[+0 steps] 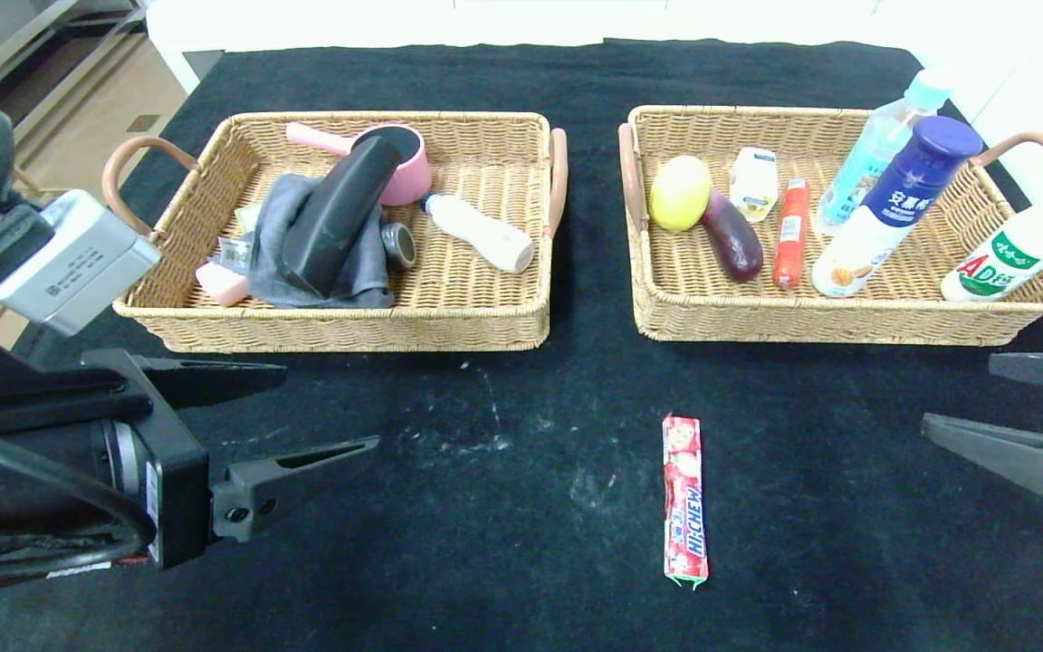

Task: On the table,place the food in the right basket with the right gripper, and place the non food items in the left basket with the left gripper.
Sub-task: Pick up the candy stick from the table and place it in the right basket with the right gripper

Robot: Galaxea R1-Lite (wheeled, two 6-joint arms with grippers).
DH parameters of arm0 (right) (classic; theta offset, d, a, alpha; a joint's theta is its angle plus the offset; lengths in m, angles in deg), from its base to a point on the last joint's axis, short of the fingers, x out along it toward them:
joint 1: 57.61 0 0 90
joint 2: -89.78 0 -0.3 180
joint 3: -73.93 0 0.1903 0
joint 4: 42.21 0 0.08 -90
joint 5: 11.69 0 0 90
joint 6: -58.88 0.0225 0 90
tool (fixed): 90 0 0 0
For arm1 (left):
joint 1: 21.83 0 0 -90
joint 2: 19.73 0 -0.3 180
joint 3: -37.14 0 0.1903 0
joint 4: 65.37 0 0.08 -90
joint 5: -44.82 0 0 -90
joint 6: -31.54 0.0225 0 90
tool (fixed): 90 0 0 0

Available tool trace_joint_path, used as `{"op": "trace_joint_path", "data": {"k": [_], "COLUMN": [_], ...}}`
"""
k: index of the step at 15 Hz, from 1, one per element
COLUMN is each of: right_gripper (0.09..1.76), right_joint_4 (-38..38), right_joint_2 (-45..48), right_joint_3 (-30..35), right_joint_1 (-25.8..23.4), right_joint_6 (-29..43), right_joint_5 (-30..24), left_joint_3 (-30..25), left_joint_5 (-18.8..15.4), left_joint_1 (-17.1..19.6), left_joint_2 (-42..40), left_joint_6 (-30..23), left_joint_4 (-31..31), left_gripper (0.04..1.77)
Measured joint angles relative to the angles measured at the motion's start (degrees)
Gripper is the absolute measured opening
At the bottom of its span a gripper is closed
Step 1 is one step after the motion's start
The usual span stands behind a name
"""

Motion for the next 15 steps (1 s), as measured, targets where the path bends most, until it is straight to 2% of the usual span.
{"op": "trace_joint_path", "data": {"k": [4, 9, 15], "right_gripper": [1.71, 1.71, 1.71], "right_joint_4": [0.05, 0.49, 1.69], "right_joint_2": [0.09, -2.07, -8.61], "right_joint_3": [-0.34, -2.43, -5.71], "right_joint_1": [4.66, 15.88, 29.96], "right_joint_6": [2.82, 8.4, 13.68], "right_joint_5": [8.81, 24.04, 38.85], "left_joint_3": [-0.01, -0.11, -0.15], "left_joint_5": [-0.02, -0.07, -0.07], "left_joint_1": [-0.06, -0.11, -0.2], "left_joint_2": [-0.6, -0.55, -0.6], "left_joint_6": [0.4, 0.77, 0.74], "left_joint_4": [-0.13, -0.16, -0.17], "left_gripper": [1.72, 1.72, 1.72]}}
